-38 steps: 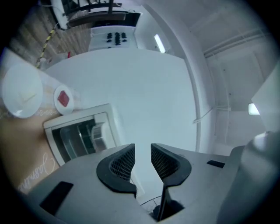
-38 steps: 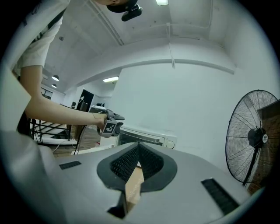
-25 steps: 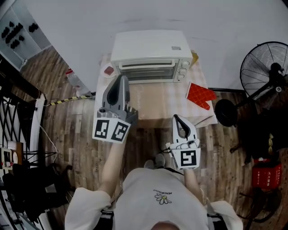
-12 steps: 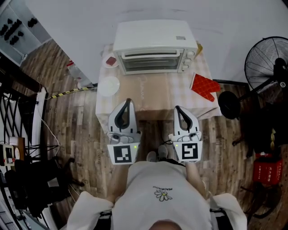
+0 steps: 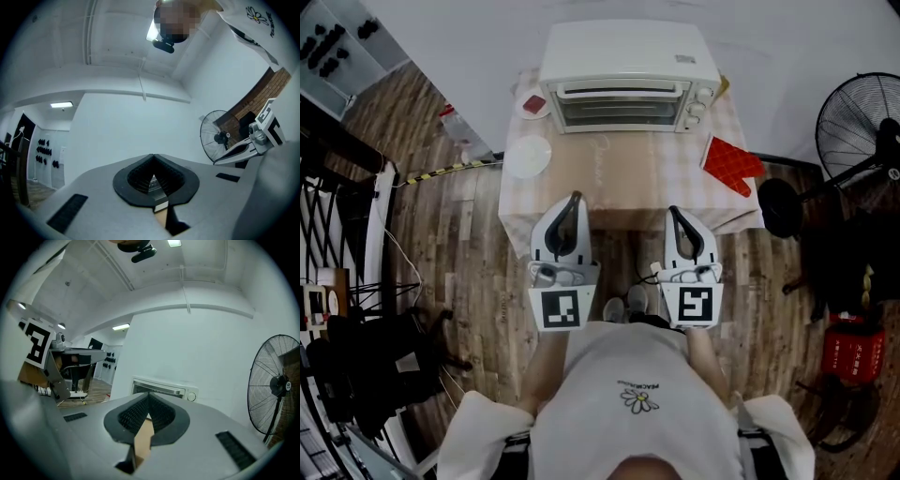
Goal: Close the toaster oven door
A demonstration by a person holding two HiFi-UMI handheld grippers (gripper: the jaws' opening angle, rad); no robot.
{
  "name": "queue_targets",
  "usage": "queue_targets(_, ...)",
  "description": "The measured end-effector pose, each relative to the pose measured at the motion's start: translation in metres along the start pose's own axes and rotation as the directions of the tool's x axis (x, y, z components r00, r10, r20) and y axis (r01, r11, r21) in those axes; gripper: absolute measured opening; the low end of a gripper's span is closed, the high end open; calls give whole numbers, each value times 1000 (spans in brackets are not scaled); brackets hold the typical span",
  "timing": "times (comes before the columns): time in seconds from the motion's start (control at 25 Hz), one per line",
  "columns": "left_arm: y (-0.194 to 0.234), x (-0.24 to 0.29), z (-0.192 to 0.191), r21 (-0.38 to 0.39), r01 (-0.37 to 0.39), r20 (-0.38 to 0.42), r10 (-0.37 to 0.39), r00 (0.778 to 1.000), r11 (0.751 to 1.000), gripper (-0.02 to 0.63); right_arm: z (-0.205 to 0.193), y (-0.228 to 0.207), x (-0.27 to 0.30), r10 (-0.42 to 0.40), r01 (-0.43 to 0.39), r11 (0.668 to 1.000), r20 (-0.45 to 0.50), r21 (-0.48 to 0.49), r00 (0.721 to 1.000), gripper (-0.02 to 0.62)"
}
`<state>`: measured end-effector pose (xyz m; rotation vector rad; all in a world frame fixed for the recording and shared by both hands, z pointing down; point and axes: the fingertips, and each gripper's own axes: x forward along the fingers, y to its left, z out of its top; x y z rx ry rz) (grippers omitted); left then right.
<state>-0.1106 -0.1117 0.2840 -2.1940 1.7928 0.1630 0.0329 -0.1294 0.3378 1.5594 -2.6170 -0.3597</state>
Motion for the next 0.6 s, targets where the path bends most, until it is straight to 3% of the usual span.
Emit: queue_targets(0.6,-11,-4,-5,6,2,-37,-2,999,1000,17,0,-5,-3,1,-1,1000,9,7,1000,9)
